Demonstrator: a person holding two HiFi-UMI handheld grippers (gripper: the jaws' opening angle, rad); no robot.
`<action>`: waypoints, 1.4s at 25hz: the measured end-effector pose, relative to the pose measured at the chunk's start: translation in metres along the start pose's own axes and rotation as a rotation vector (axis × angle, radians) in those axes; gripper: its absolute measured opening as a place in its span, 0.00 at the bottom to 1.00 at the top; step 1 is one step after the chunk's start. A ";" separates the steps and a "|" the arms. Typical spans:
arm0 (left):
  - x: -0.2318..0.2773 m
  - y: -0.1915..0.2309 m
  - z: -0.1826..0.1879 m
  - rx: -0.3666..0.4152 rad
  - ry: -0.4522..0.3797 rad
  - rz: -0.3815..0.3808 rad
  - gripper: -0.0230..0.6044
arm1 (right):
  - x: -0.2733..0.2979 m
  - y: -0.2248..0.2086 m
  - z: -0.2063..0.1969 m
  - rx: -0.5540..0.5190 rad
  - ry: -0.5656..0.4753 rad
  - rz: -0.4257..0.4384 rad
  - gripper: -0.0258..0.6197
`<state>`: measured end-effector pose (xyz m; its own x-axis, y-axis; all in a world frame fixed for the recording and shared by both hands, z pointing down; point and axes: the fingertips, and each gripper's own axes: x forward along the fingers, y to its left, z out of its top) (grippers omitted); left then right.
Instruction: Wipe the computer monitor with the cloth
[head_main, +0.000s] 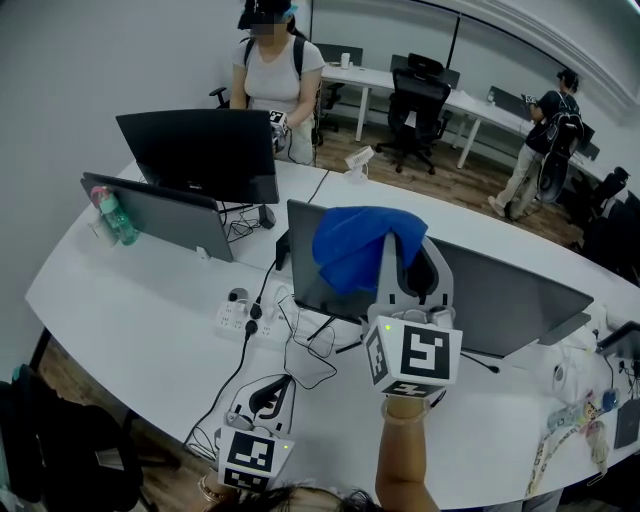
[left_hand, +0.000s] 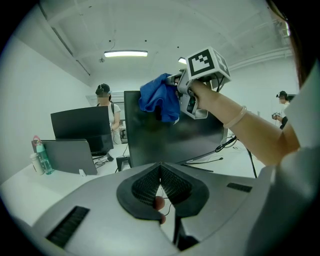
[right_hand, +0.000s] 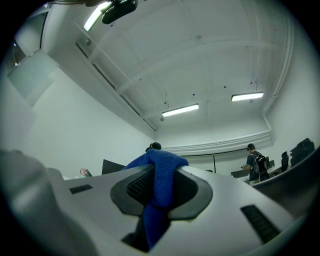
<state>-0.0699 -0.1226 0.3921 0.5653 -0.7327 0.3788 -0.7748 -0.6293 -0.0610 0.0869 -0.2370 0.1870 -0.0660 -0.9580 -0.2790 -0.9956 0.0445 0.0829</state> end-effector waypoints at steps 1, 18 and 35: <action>-0.001 -0.003 0.001 -0.007 0.008 -0.001 0.05 | -0.001 -0.001 0.000 -0.001 0.001 0.001 0.14; -0.001 -0.034 0.006 -0.009 0.003 0.026 0.05 | -0.016 -0.034 0.002 0.045 -0.009 0.009 0.14; -0.004 -0.074 0.007 -0.034 -0.004 0.073 0.05 | -0.032 -0.067 0.002 0.034 -0.002 0.017 0.14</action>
<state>-0.0128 -0.0749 0.3884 0.5077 -0.7778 0.3705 -0.8234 -0.5646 -0.0569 0.1554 -0.2084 0.1886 -0.0834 -0.9565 -0.2794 -0.9960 0.0707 0.0552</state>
